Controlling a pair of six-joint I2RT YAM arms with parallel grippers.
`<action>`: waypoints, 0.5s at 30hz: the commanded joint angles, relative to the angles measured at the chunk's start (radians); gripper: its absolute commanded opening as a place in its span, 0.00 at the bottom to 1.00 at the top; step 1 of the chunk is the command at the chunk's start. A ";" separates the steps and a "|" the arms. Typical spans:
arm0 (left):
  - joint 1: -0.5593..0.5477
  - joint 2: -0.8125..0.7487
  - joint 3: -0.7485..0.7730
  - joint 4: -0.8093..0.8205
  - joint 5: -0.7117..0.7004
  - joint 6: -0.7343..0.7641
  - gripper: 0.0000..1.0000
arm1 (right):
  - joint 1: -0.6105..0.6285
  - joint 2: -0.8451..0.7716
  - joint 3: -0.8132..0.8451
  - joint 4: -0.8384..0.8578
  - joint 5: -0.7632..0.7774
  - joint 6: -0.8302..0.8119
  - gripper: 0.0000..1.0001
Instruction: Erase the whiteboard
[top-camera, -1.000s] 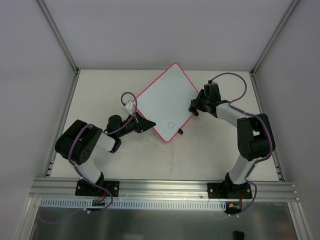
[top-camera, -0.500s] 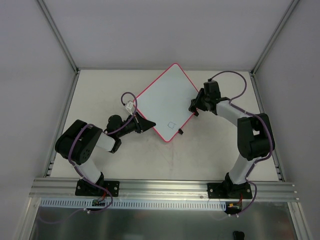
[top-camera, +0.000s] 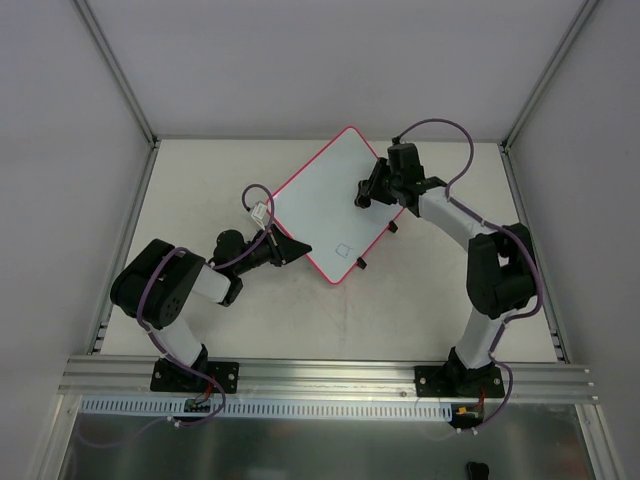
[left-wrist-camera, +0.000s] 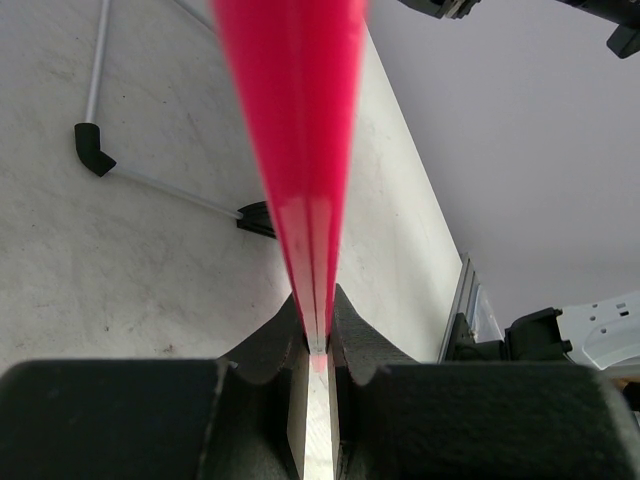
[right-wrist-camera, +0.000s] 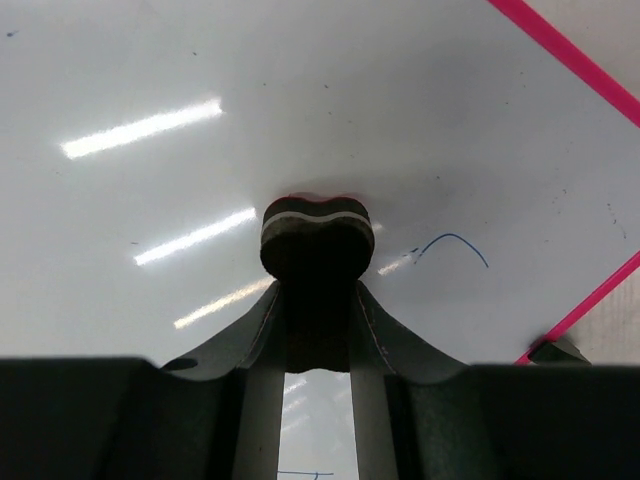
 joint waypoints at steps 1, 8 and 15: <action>-0.012 0.008 0.004 0.355 0.036 0.002 0.00 | -0.021 0.023 0.033 -0.033 -0.009 -0.007 0.00; -0.012 0.005 -0.001 0.355 0.036 0.002 0.00 | -0.073 0.052 -0.016 -0.031 -0.026 0.010 0.00; -0.012 0.003 0.001 0.355 0.035 0.002 0.00 | -0.109 0.044 -0.117 -0.028 -0.008 0.005 0.00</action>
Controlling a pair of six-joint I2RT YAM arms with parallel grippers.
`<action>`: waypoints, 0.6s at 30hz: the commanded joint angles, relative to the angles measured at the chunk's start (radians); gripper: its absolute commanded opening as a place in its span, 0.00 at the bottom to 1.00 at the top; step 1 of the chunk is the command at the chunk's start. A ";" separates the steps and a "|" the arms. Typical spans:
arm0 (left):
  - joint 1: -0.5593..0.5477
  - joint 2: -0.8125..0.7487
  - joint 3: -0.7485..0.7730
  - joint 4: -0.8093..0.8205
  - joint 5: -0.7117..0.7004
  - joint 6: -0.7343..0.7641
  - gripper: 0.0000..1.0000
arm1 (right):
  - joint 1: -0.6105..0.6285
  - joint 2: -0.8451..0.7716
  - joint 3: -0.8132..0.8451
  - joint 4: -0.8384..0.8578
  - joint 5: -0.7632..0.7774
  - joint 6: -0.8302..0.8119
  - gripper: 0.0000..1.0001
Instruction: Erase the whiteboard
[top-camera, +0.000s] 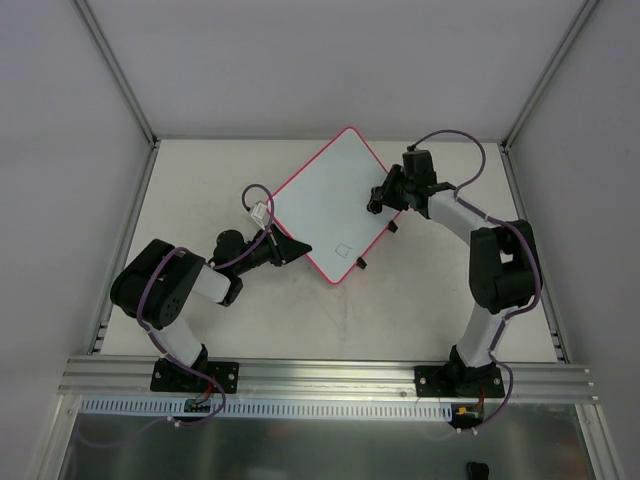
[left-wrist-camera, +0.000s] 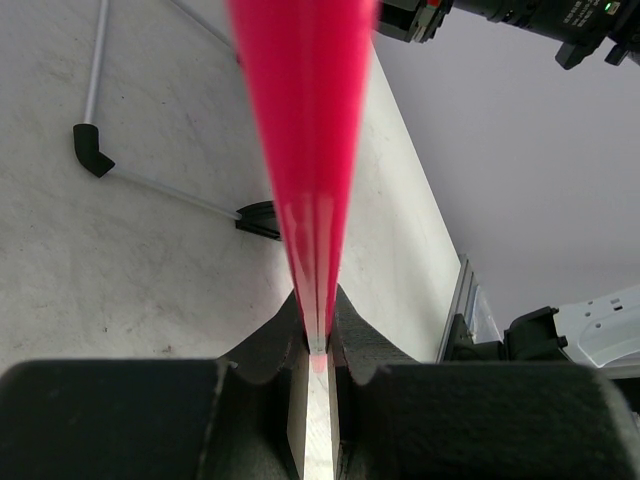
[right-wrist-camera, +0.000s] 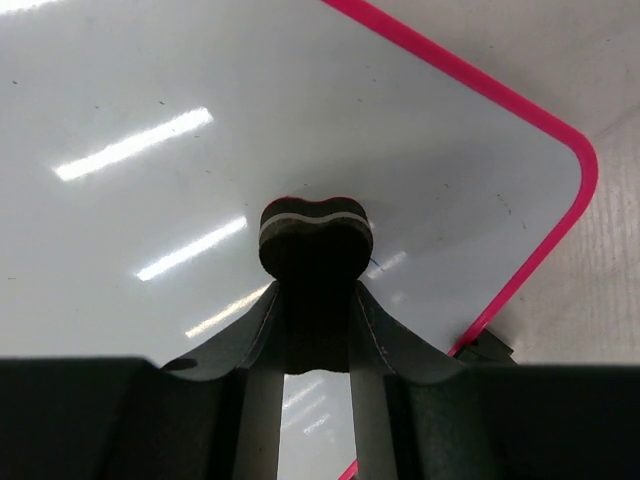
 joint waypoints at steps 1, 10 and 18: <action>-0.014 0.003 -0.001 0.354 0.035 0.008 0.00 | -0.022 0.012 -0.066 -0.055 0.046 -0.009 0.00; -0.012 0.000 -0.002 0.354 0.034 0.008 0.00 | -0.048 -0.002 -0.149 -0.050 0.062 -0.013 0.00; -0.012 0.003 -0.002 0.354 0.031 0.008 0.00 | -0.063 -0.023 -0.187 -0.052 0.077 -0.039 0.00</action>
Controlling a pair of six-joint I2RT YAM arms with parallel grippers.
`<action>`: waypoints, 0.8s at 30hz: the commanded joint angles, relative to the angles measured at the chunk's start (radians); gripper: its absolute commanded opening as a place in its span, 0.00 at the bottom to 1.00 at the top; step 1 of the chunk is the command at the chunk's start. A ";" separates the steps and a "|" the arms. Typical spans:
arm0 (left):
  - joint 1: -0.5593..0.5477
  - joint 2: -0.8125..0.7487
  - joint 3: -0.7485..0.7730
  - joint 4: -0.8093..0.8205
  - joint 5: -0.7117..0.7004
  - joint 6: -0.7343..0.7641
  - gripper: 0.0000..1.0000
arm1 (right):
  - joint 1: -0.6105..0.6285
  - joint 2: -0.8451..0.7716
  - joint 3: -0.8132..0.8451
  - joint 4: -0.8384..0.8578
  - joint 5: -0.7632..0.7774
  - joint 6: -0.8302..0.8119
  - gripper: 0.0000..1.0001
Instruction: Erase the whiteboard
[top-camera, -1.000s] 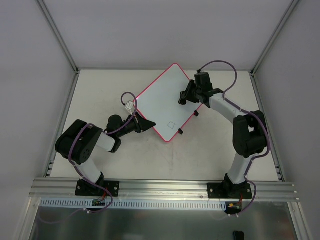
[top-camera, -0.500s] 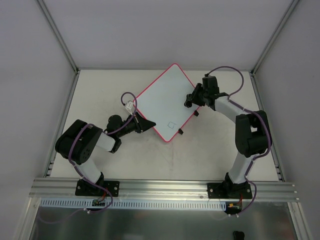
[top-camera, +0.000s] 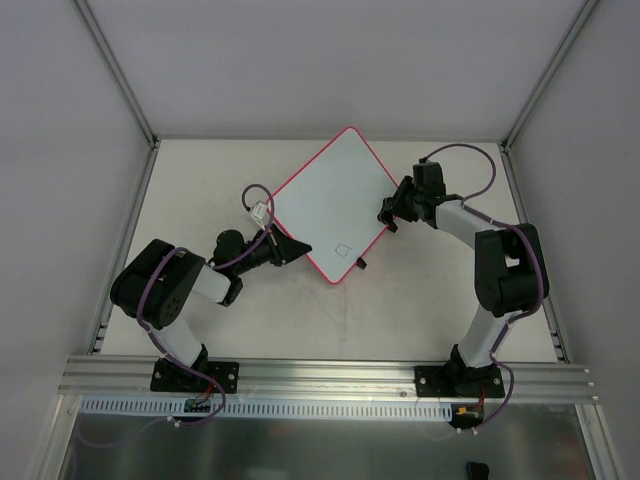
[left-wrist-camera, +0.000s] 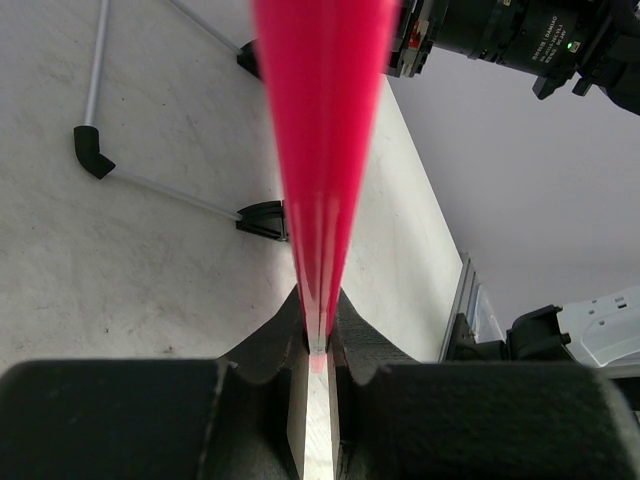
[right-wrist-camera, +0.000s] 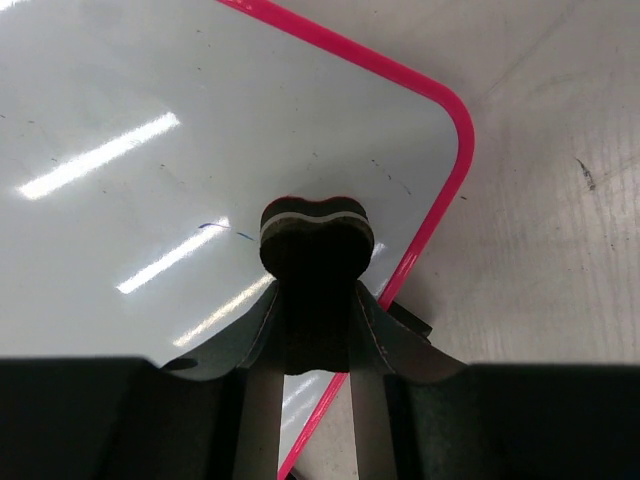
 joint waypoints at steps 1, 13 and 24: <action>-0.012 0.005 -0.001 0.353 0.031 0.005 0.00 | -0.006 0.010 -0.044 -0.118 0.059 -0.048 0.00; -0.014 0.006 -0.002 0.353 0.032 0.008 0.00 | -0.003 -0.028 0.074 -0.118 -0.021 -0.057 0.00; -0.012 0.009 0.002 0.353 0.034 0.006 0.00 | 0.014 -0.001 0.218 -0.143 -0.053 -0.064 0.00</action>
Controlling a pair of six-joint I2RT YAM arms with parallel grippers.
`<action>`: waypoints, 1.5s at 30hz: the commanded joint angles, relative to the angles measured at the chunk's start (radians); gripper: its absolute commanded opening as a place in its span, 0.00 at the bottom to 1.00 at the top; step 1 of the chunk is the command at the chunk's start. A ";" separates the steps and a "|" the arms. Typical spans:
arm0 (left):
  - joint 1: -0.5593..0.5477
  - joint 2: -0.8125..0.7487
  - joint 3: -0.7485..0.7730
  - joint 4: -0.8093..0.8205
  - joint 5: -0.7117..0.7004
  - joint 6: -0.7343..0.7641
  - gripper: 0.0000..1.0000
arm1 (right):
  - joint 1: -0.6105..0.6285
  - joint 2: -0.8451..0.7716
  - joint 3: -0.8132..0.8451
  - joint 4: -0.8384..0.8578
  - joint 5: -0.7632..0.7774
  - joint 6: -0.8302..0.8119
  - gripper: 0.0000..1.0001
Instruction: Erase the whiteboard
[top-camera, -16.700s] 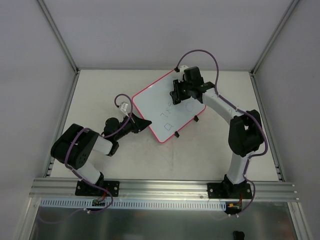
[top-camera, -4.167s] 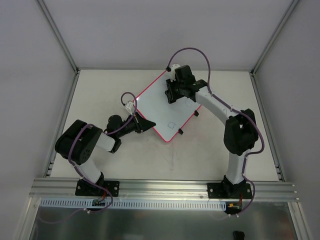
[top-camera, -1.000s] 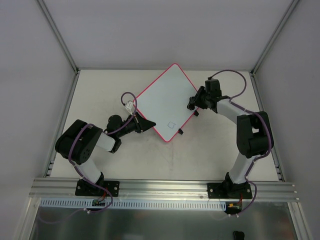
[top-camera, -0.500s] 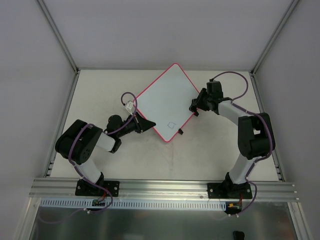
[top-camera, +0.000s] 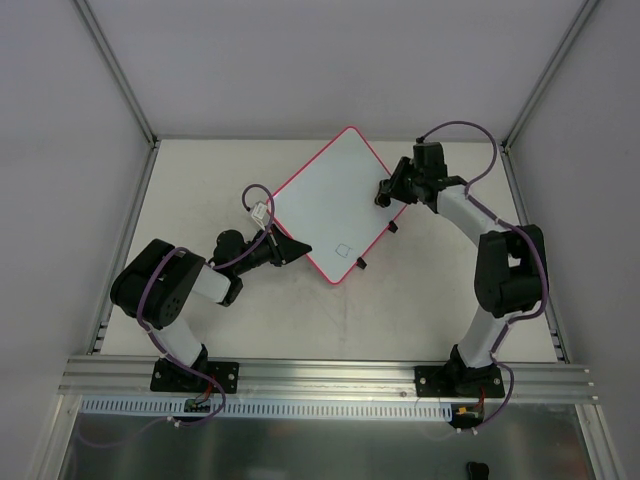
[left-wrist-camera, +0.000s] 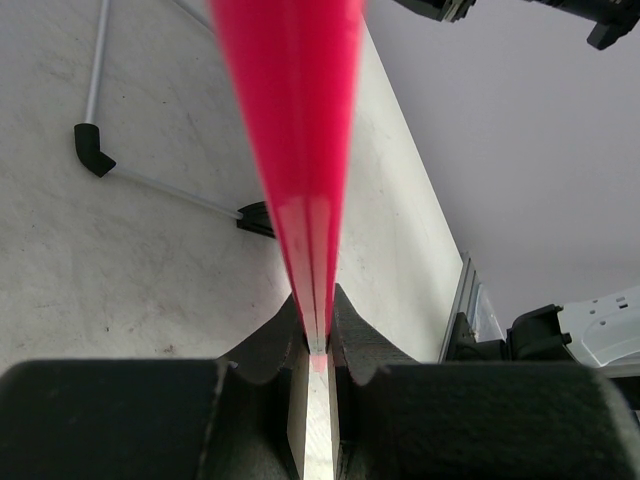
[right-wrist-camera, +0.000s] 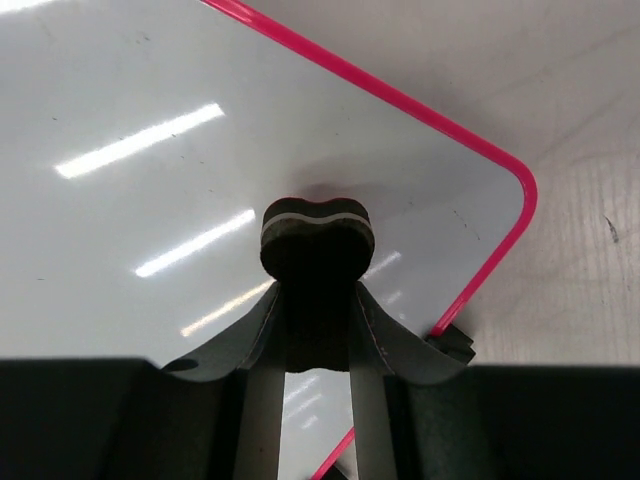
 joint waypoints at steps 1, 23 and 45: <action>-0.012 0.010 0.002 0.354 0.034 0.003 0.00 | 0.006 0.015 0.063 -0.016 -0.021 -0.019 0.00; -0.015 0.006 -0.001 0.352 0.033 0.001 0.00 | 0.016 0.117 -0.005 -0.070 0.164 -0.073 0.00; -0.015 0.003 -0.004 0.354 0.028 0.004 0.00 | 0.085 -0.182 -0.089 -0.121 0.252 -0.097 0.00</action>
